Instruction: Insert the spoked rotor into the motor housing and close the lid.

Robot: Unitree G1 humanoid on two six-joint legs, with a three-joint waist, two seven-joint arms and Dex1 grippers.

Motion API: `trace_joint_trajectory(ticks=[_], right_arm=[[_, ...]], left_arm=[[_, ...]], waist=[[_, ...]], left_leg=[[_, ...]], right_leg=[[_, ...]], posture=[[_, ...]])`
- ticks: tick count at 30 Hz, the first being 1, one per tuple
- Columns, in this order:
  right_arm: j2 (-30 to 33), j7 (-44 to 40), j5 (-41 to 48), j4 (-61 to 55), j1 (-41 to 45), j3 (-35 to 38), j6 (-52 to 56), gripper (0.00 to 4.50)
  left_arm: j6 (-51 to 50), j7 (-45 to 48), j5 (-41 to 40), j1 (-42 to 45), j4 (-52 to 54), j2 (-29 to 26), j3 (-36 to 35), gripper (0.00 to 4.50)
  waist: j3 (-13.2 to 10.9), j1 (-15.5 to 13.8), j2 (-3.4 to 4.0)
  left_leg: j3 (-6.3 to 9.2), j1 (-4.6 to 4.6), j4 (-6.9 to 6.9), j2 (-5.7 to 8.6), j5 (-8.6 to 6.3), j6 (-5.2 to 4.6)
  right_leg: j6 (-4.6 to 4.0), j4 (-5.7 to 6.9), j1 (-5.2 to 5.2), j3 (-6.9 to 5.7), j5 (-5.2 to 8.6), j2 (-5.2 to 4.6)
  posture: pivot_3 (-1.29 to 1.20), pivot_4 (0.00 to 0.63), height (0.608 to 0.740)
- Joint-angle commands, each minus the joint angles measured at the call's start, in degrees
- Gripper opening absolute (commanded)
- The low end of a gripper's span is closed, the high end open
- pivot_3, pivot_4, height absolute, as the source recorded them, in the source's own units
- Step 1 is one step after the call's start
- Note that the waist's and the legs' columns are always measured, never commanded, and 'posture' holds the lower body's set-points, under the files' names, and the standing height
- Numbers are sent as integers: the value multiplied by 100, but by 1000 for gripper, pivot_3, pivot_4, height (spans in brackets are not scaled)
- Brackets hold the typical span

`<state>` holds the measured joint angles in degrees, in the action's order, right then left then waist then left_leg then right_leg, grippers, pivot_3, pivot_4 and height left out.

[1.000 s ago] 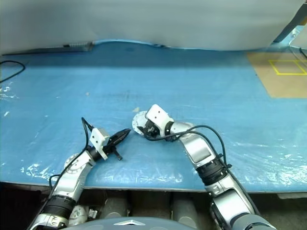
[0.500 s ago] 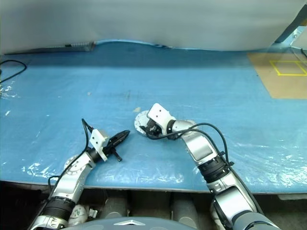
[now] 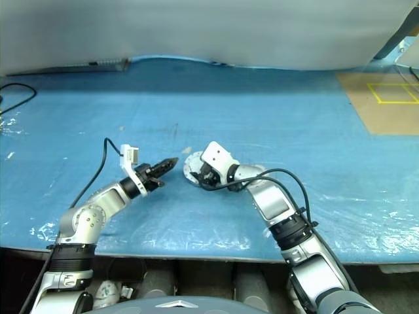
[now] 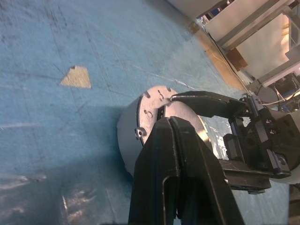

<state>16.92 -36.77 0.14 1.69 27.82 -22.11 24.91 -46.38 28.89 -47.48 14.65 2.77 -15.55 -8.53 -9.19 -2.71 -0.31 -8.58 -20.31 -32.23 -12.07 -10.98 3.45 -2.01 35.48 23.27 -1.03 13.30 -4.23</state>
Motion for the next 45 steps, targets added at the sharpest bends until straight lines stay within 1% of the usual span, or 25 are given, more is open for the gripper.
trace_joint_trajectory(ticks=[1,8,10,20,24,25,26,28,29,30,35,37,38,39,41,45], right_arm=[[79,87,-239,406,-174,-84,180,2965],[78,100,-251,410,-165,-79,192,2965],[81,99,-252,409,-166,-76,193,2965],[93,92,-254,403,-158,-69,203,2965],[57,29,-70,307,-185,73,317,2965],[62,-1,19,263,-210,166,385,2965],[75,-40,114,204,-243,267,439,3719],[81,-88,373,56,-327,565,595,4368],[63,-87,531,-34,-366,756,679,4471],[15,-78,773,-169,-416,1033,762,4471],[-237,-72,2485,-675,-336,2612,1870,4471],[-224,-55,2921,-677,-272,3020,2164,4471],[-217,-46,3075,-668,-257,3158,2280,4471],[-214,-35,3199,-671,-248,3257,2381,4471],[-186,-15,3257,-689,-271,3279,2442,4471],[-100,-63,3053,-805,-398,2899,2292,4471]], left_arm=[[-286,-71,-222,124,130,65,-53,0],[-380,-177,121,181,-97,205,199,0],[-353,-178,187,189,-142,233,208,0],[-356,-244,500,180,-296,246,220,0],[-349,-194,543,267,-368,277,267,0],[-349,-174,556,294,-381,277,285,0],[-350,-148,566,313,-386,270,302,0],[-360,-119,586,327,-385,261,314,0],[-370,-107,604,329,-383,250,324,0],[-371,-93,625,321,-375,238,338,0],[-343,-24,681,304,-362,219,375,0],[-320,24,716,306,-363,228,412,0],[-302,45,735,309,-368,235,432,0],[-288,64,753,314,-372,244,446,0],[-259,90,793,320,-374,256,468,0],[-195,105,791,336,-365,307,392,0]], waist=[[0,0,0],[0,4,0],[0,3,0],[1,2,0],[1,-1,1],[1,-7,1],[1,-14,1],[2,-28,1],[1,-37,1],[1,-46,1],[-2,-91,5],[-5,-111,6],[-7,-117,4],[-7,-119,4],[-7,-106,4],[-8,-96,5]], left_leg=[[0,1,1,0,0,0],[0,3,8,0,0,0],[1,3,9,0,0,0],[2,20,21,3,-1,-3],[3,24,46,8,-11,-19],[3,23,52,9,-11,-19],[3,23,57,12,-11,-20],[3,21,59,14,-10,-18],[3,19,60,14,-9,-17],[2,16,64,15,-5,-10],[2,-7,98,21,2,-1],[3,-48,99,22,4,-2],[5,-68,96,21,14,-18],[6,-92,92,21,16,-19],[6,-92,94,19,16,-19],[6,-88,96,17,15,-18]], right_leg=[[1,-1,-1,0,0,0],[10,-9,-3,0,6,0],[32,-10,-4,-1,18,0],[42,-33,-28,-1,24,0],[48,-56,-34,-1,21,0],[52,-62,-33,-1,19,-1],[54,-66,-34,0,18,-3],[54,-71,-35,1,17,-5],[48,-75,-35,1,14,-4],[28,-79,-35,1,2,-4],[27,-94,-11,1,3,-3],[29,-93,28,0,1,-1],[41,-89,46,-1,-7,1],[49,-79,70,-2,-14,3],[50,-71,75,-5,-15,5],[49,-72,75,-7,-15,5]], posture=[[0,150,740],[0,150,740],[0,150,740],[0,150,740],[0,150,740],[0,150,740],[0,150,740],[0,150,740],[0,150,740],[0,150,740],[0,150,740],[0,150,740],[0,150,740],[0,150,740],[0,150,740],[0,150,740]])
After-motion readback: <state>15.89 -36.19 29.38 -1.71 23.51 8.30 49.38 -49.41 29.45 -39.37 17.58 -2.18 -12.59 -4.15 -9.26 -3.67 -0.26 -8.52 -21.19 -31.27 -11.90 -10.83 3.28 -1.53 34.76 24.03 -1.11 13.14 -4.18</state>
